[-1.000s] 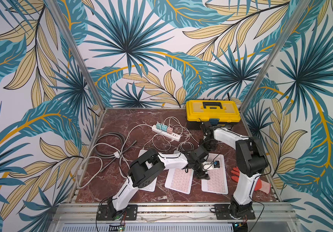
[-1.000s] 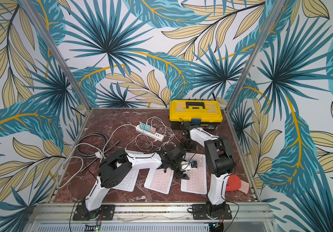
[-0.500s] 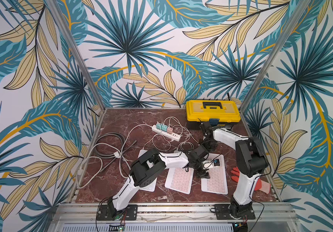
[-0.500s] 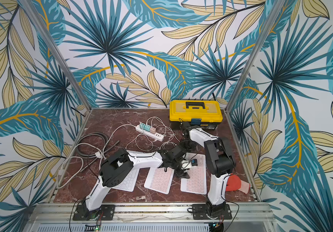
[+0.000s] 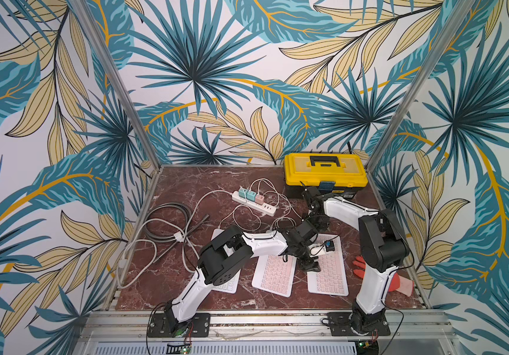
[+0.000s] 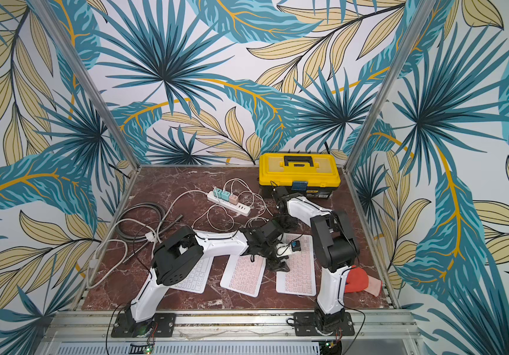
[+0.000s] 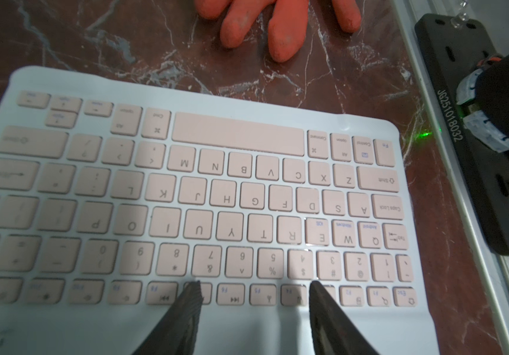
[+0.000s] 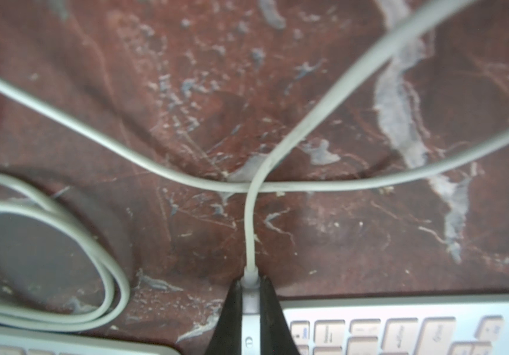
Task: Unplug the wireless keyboard
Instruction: Remove the power cord from the keyboard.
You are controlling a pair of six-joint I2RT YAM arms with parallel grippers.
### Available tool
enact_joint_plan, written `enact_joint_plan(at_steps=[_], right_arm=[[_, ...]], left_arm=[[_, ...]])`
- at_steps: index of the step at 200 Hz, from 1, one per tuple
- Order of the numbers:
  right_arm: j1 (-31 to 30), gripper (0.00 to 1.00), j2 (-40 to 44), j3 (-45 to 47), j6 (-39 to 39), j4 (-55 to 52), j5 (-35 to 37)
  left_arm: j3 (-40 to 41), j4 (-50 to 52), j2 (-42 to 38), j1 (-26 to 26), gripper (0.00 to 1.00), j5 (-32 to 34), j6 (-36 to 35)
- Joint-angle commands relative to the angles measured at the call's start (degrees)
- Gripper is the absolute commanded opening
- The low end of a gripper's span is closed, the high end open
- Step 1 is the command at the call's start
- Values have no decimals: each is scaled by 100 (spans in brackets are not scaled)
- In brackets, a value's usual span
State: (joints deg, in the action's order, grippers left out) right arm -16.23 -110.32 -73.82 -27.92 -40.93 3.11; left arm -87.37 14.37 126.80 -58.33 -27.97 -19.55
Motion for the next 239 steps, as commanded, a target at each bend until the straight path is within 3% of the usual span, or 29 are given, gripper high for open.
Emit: enact_joint_plan(at_steps=[1, 62, 115, 148, 181, 239], right_arm=[[143, 4, -61, 104, -537, -41, -77], [182, 4, 52, 8, -344, 57, -141], [182, 5, -73, 112, -259, 212, -568], [181, 5, -42, 170, -255, 237, -680], [181, 4, -33, 221, -275, 250, -687], [86, 4, -213, -70, 212, -231, 1]], left_arm=[[115, 338, 180, 89, 57, 74, 118], [-63, 684, 217, 118, 51, 4, 9], [-99, 667, 2, -124, 57, -105, -1596], [-490, 672, 170, -209, 58, -164, -2000], [-794, 683, 453, -243, 58, -92, -2020], [-700, 1041, 535, -248, 56, 2, -1782]])
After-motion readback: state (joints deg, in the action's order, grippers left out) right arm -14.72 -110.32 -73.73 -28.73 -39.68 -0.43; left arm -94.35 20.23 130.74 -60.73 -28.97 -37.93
